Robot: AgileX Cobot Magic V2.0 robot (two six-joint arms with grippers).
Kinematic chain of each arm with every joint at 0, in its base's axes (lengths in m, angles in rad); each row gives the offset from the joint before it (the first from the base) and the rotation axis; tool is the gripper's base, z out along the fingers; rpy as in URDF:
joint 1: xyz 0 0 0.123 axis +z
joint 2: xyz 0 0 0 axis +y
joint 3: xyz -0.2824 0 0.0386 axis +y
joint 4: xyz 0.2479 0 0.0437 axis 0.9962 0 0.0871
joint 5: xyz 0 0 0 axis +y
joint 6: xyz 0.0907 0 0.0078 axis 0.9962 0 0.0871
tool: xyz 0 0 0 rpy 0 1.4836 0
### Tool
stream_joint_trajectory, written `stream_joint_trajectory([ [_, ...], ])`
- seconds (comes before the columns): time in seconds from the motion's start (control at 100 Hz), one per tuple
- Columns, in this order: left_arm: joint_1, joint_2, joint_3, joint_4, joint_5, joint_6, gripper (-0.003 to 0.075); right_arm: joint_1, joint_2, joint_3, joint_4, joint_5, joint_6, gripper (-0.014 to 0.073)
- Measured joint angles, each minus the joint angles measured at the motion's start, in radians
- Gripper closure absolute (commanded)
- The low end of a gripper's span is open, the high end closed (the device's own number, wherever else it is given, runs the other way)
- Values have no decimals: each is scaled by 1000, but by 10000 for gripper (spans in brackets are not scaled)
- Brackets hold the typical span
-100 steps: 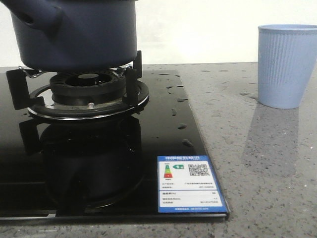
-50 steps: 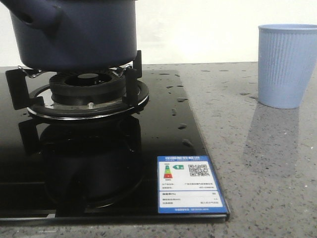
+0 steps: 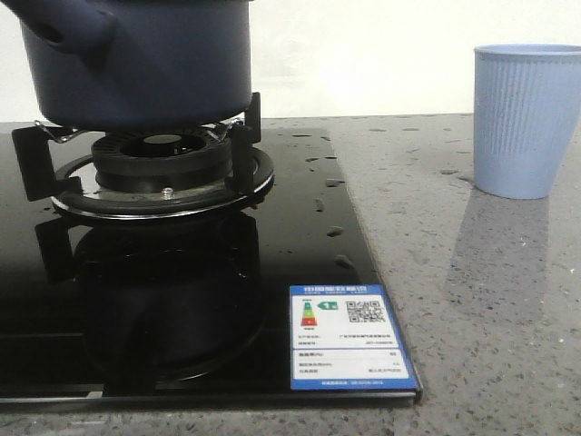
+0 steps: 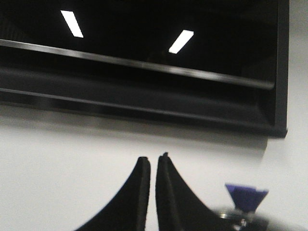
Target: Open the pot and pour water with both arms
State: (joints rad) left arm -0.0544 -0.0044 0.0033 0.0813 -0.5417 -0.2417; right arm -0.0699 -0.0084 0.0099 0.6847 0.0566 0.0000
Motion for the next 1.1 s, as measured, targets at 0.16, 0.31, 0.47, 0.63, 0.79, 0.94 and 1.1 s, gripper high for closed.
stream_joint_trajectory([
  [0.16,0,0,0,-160,-105,-30,740,0,0,0,0,53,0,640],
  [0.31,0,0,0,-250,-10,-34,740,0,0,0,0,57,0,640],
  [0.47,0,0,0,-257,176,-56,740,0,0,0,0,59,0,640],
  [0.63,0,0,-12,-272,418,-141,740,0,0,-45,0,116,-13,640],
  [0.79,-19,28,-126,-273,694,-153,740,0,21,-176,-10,229,-109,640],
  [0.94,-97,182,-293,-270,876,-61,739,0,168,-343,-34,408,-183,640],
  [1.1,-241,373,-448,-281,1013,2,736,0,337,-495,-34,609,-191,643],
])
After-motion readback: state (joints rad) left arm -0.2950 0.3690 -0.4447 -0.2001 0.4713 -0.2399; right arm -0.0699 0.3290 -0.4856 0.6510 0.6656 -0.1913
